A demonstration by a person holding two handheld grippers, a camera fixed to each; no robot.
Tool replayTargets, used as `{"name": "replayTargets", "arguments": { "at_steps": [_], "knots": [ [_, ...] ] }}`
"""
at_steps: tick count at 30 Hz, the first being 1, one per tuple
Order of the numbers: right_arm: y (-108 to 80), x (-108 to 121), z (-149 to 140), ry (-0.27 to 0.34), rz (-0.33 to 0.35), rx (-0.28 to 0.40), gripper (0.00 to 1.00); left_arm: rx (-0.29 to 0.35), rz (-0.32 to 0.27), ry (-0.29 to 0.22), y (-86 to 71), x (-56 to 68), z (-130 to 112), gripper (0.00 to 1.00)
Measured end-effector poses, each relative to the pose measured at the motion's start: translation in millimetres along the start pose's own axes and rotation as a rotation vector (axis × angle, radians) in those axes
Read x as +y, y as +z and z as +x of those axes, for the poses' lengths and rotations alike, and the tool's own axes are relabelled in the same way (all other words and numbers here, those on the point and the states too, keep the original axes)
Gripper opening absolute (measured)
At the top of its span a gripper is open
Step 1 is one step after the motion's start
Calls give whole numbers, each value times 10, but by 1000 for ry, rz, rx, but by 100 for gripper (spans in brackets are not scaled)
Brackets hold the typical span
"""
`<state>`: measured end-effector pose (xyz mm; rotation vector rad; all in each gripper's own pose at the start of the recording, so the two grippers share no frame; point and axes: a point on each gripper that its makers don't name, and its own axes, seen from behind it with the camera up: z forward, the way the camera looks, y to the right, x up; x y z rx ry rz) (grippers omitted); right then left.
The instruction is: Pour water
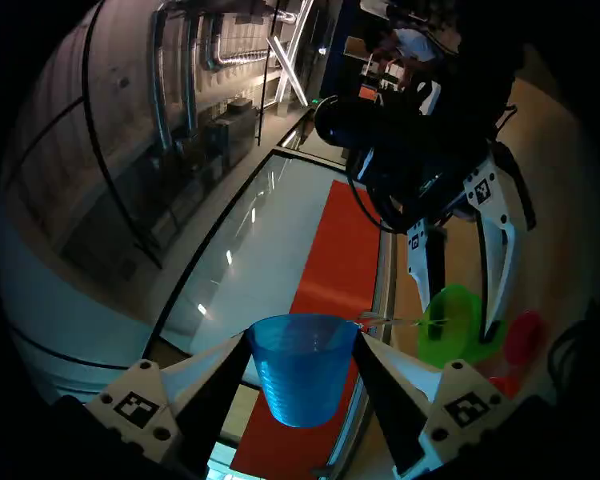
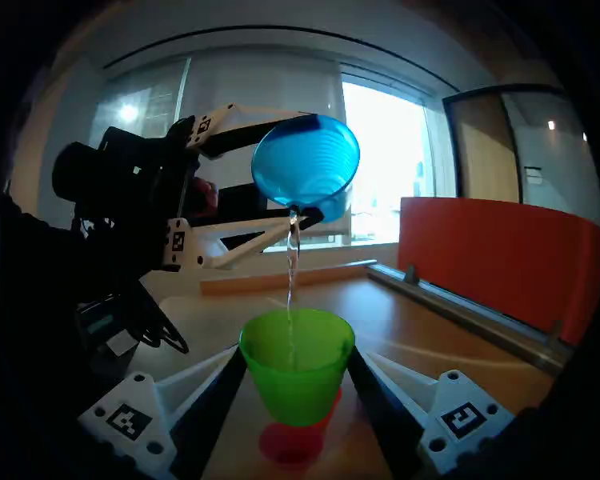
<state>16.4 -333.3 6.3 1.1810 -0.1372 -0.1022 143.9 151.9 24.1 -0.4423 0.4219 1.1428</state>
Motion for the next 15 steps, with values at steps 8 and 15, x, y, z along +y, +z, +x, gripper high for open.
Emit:
{"name": "replayTargets", "arguments": {
  "at_steps": [8,15],
  "knots": [
    [12,3,-3,-2,-1,1,90,0,2,29,-14,-59,4,88],
    [16,13,-9,-2,-3,1,90,0,3,44,-15,-49,-9,88]
  ]
}}
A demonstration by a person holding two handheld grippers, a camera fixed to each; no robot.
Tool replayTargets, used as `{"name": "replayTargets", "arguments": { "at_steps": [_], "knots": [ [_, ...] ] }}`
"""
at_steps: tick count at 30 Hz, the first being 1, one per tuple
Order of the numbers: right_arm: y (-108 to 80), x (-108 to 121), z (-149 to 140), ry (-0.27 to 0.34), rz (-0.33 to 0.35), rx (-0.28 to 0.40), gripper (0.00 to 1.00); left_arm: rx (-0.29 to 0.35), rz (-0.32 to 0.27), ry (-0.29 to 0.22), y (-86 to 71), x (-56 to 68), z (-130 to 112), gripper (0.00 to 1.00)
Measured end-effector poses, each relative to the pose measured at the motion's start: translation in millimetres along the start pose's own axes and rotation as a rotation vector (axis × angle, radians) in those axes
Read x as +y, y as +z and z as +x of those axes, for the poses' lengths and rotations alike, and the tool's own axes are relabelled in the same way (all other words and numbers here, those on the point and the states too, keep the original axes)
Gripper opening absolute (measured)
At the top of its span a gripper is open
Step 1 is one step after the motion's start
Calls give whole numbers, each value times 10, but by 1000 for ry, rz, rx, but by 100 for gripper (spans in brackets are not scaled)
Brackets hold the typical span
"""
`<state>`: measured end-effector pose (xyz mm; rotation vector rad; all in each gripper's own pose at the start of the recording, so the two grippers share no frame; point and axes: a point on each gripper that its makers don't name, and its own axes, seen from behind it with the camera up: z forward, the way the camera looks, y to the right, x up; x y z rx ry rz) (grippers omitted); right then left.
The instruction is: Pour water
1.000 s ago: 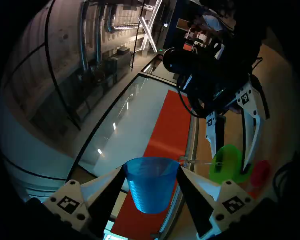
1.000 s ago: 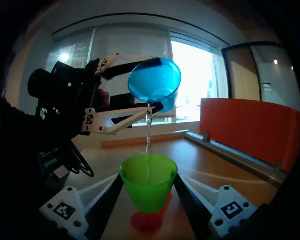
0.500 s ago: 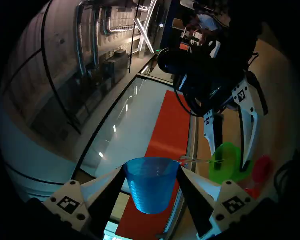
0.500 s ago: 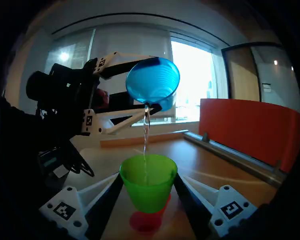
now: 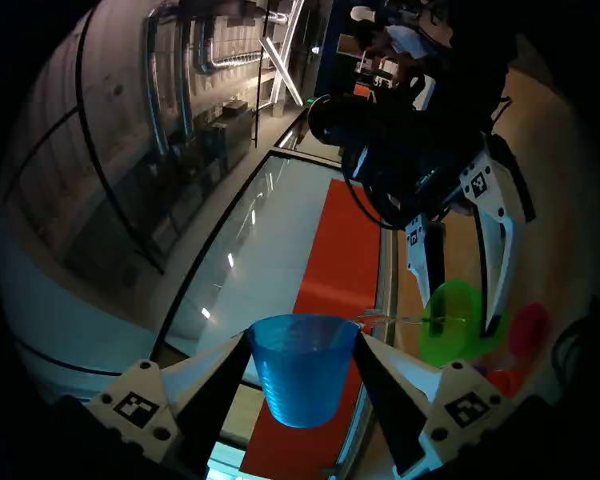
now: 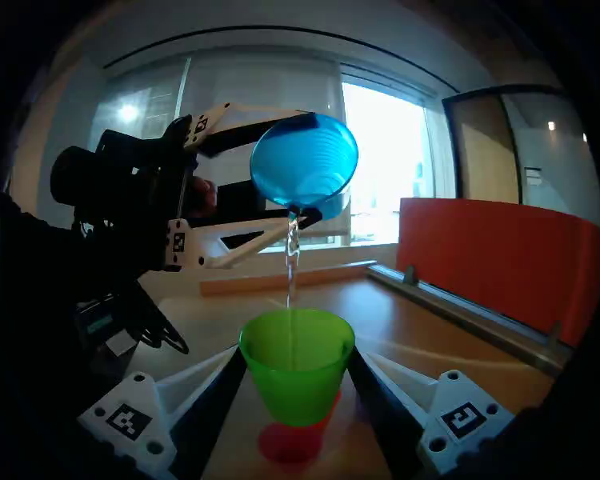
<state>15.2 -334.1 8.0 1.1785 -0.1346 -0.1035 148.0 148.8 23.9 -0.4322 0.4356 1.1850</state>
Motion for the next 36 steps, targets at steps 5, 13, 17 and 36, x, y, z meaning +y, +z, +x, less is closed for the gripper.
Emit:
{"name": "replayTargets", "arguments": {
  "at_steps": [5,13,17,36],
  "knots": [
    [-4,10,-6,-1,-2,0,90,2,0,23,5,3,8,88],
    [-7,16,-1,-1,-4,-1,90,5,4,50,15,11,23,88],
    [-3,16,6,-4,-5,-1,90,7,6,66,16,22,34,88],
    [2,36,-4,-3,-8,-5,90,9,12,125,40,44,40,88]
  ]
}}
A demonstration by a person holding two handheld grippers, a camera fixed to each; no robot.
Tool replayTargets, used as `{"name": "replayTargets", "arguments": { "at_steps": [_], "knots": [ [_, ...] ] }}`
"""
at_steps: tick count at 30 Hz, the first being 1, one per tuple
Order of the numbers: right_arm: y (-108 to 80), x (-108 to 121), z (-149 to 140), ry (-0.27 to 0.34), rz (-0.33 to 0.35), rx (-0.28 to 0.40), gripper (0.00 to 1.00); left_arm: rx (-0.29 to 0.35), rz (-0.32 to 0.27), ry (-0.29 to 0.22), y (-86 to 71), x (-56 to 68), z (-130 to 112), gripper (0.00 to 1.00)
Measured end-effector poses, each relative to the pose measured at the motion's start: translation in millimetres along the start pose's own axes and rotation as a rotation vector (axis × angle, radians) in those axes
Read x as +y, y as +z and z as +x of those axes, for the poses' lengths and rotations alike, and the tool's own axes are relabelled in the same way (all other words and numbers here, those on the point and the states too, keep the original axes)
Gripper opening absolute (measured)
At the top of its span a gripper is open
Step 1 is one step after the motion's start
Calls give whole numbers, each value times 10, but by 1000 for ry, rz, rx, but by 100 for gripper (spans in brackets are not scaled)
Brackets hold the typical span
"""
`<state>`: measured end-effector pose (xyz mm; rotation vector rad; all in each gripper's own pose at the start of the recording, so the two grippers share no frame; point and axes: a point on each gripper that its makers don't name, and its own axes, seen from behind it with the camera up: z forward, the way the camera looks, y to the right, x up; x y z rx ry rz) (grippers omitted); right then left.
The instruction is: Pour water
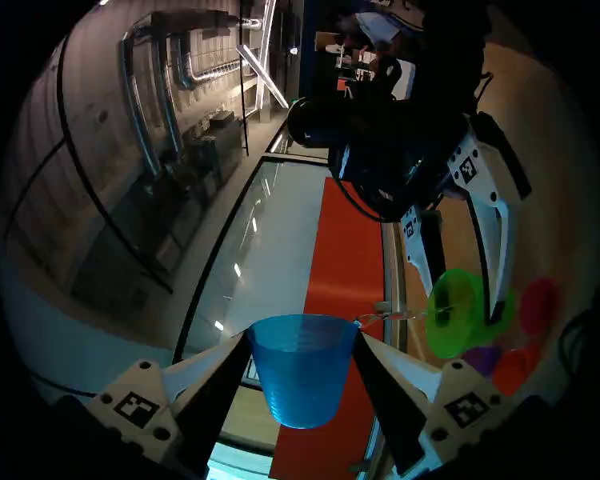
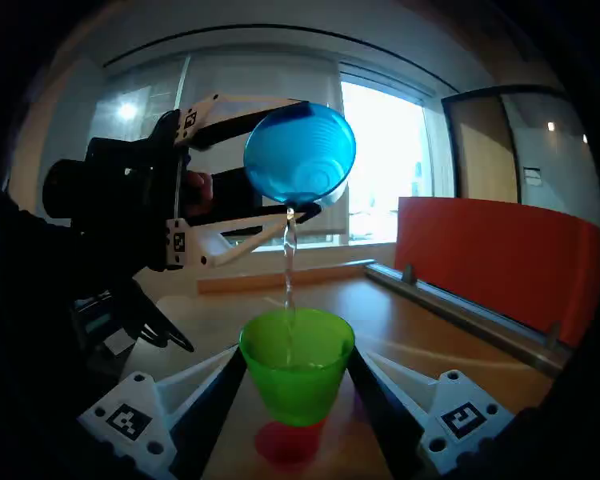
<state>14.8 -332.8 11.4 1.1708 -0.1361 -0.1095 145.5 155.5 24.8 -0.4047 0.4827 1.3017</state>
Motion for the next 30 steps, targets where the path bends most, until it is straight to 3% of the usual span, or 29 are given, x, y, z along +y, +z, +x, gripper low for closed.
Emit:
{"name": "replayTargets", "arguments": {
  "at_steps": [30],
  "knots": [
    [24,-9,30,1,-3,9,90,8,-6,115,29,-66,63,88]
  ]
}}
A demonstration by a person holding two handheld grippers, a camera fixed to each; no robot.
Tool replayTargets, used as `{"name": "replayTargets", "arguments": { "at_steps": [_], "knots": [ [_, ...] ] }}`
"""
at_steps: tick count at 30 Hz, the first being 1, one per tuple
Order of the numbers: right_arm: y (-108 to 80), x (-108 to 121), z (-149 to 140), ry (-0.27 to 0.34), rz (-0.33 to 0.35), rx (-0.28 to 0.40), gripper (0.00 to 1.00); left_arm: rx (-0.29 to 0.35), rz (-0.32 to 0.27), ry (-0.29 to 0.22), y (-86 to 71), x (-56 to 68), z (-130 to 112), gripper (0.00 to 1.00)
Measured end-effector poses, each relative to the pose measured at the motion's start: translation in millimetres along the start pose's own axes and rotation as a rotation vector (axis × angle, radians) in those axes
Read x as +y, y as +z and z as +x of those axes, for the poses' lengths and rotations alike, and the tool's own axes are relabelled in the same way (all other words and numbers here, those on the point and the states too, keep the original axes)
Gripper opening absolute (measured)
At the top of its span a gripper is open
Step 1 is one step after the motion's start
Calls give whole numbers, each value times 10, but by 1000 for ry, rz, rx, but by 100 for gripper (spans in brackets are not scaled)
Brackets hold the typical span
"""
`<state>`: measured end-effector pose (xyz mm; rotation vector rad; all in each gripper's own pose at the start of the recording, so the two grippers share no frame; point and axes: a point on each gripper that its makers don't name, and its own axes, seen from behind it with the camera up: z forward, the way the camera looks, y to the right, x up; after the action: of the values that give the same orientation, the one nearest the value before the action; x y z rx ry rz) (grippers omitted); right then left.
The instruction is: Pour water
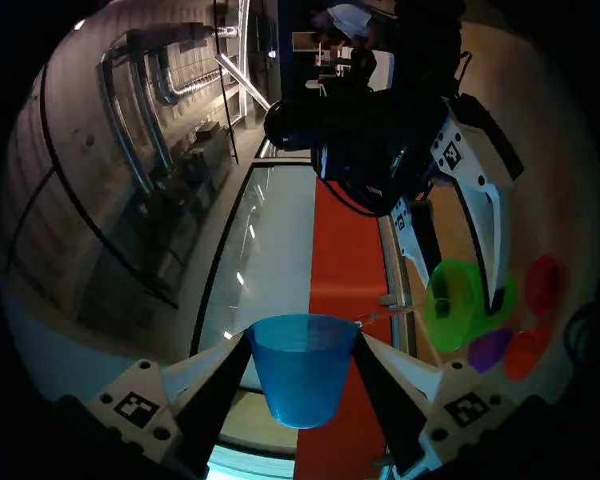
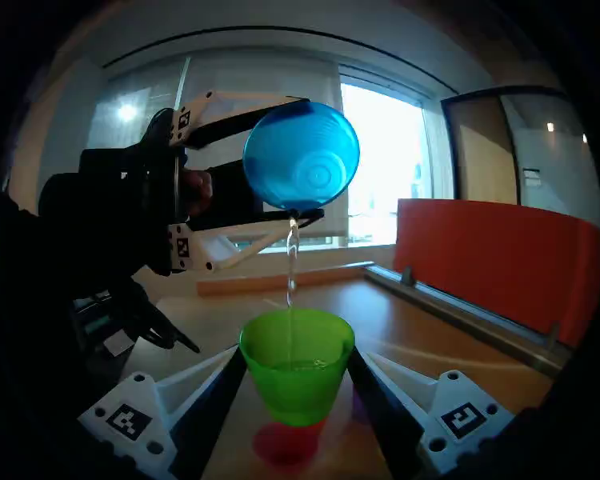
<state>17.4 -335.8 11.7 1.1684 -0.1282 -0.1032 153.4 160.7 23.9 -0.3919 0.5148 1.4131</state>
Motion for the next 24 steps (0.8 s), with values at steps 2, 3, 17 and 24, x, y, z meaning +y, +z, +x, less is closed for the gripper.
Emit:
{"name": "replayTargets", "arguments": {
  "at_steps": [2,3,17,24],
  "knots": [
    [1,3,3,0,0,0,90,0,1,5,-17,2,14,88],
    [2,5,4,0,-1,0,90,1,1,9,-26,3,21,88],
    [0,17,34,0,-2,5,89,7,1,60,-34,7,78,88],
    [-2,39,37,4,-4,9,89,6,3,74,-55,33,105,88]
  ]
}}
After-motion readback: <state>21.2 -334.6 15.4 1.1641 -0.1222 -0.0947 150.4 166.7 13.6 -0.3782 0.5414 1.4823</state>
